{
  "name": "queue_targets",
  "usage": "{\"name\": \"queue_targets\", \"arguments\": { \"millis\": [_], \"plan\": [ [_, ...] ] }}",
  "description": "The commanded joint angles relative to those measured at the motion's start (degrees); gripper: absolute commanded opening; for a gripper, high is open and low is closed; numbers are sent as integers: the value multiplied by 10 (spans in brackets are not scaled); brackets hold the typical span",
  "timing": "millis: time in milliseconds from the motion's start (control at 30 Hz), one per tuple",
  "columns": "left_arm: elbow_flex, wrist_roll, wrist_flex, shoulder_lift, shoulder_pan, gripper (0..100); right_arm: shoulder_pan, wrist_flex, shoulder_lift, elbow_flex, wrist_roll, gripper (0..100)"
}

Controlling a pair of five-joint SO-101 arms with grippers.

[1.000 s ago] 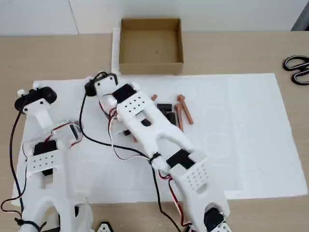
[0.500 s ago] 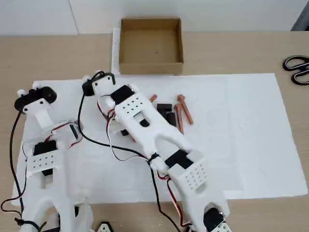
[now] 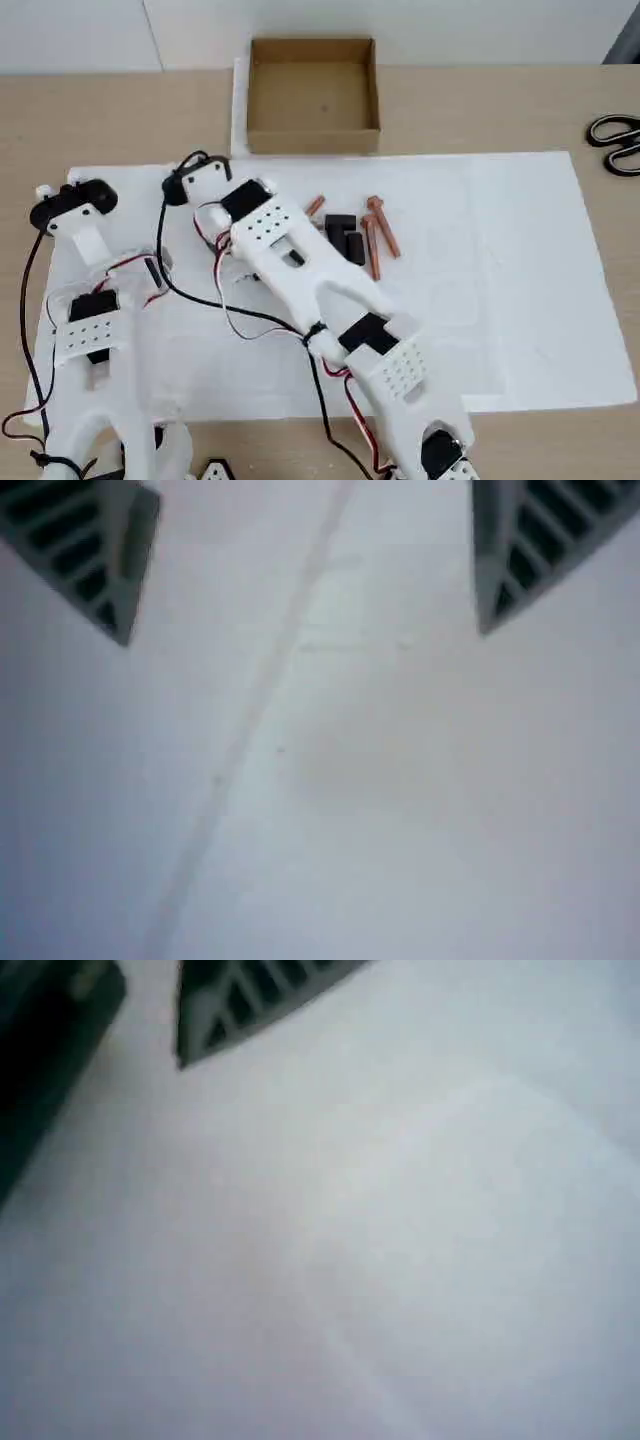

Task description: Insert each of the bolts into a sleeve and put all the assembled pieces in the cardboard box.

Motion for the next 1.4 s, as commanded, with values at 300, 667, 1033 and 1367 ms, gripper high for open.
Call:
{"name": "queue_targets", "arguments": {
  "millis": [300,667,1033,1367],
  "plan": [
    [-15,3,-19,-20,0,212,-7,-16,-7,-24,-6,158],
    [-15,2,-19,-19,1,212,-3,-57,51,-24,-6,158],
    [-15,2,-19,-19,1,212,17,-64,80,-24,-4,58],
    [-15,2,-19,-19,1,212,30,95,-7,-135,33,3]
  ]
}}
